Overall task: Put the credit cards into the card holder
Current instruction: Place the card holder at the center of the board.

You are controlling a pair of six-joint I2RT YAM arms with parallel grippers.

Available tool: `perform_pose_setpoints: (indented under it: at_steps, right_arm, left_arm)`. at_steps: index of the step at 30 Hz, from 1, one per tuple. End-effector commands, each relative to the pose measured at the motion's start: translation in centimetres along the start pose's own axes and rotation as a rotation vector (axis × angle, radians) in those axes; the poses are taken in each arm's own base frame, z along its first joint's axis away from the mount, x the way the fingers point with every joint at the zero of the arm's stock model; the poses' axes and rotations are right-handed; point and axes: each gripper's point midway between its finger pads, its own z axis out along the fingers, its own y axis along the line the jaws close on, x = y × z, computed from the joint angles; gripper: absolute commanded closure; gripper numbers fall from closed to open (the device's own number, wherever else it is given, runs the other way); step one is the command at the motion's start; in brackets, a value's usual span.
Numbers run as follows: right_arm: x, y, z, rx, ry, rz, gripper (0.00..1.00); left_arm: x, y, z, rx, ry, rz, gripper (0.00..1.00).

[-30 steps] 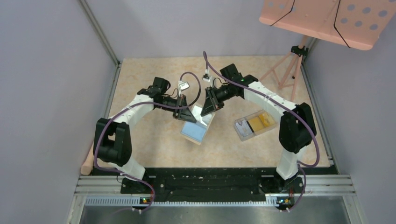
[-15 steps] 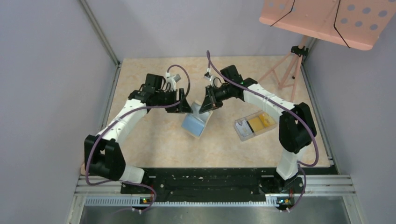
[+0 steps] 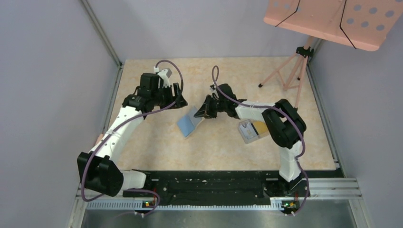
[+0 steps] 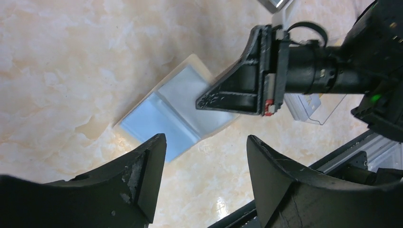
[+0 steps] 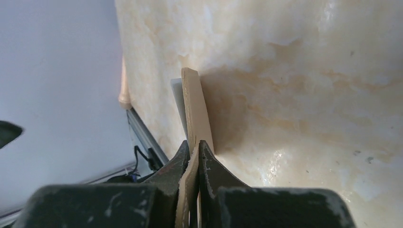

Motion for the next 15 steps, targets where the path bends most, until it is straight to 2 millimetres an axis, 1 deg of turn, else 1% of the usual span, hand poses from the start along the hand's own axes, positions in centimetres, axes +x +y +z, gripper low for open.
perform_pose_setpoints:
  at_steps: [1, 2, 4, 6, 7, 9, 11, 13, 15]
  right_arm:
    - [0.9, 0.3, 2.0, 0.074, -0.05, 0.03, 1.0]
    - [1.5, -0.3, 2.0, 0.102, -0.029, 0.049, 1.0]
    - [2.6, -1.9, 1.9, 0.171, 0.012, 0.087, 0.95]
    - [3.5, -2.9, 1.5, 0.214, 0.046, 0.113, 0.94]
    - [4.2, -3.4, 1.3, 0.237, 0.073, 0.131, 0.89]
    - [5.0, -3.8, 0.9, 0.265, 0.109, 0.142, 0.69]
    - [5.0, -4.0, 0.3, 0.303, 0.112, 0.128, 0.53]
    - [4.4, -3.7, -0.2, 0.325, 0.099, 0.099, 0.41]
    - [4.0, -3.3, -0.7, 0.347, 0.093, 0.066, 0.3]
  left_arm:
    - [-0.9, -0.5, 0.2, 0.026, -0.027, 0.004, 0.32]
    - [-1.0, -0.5, 0.2, 0.031, -0.028, 0.005, 0.32]
    - [-1.0, -0.6, 0.4, 0.036, -0.027, 0.007, 0.32]
    - [-1.0, -0.5, 0.6, 0.036, -0.025, 0.007, 0.32]
    - [-0.9, -0.5, 0.7, 0.037, -0.021, 0.005, 0.32]
    - [-0.5, -0.4, 1.1, 0.04, -0.006, -0.001, 0.32]
    - [0.1, -0.2, 1.6, 0.042, 0.022, -0.01, 0.32]
    - [0.5, -0.1, 1.9, 0.047, 0.043, -0.017, 0.32]
    - [0.9, 0.0, 2.2, 0.057, 0.067, -0.022, 0.32]
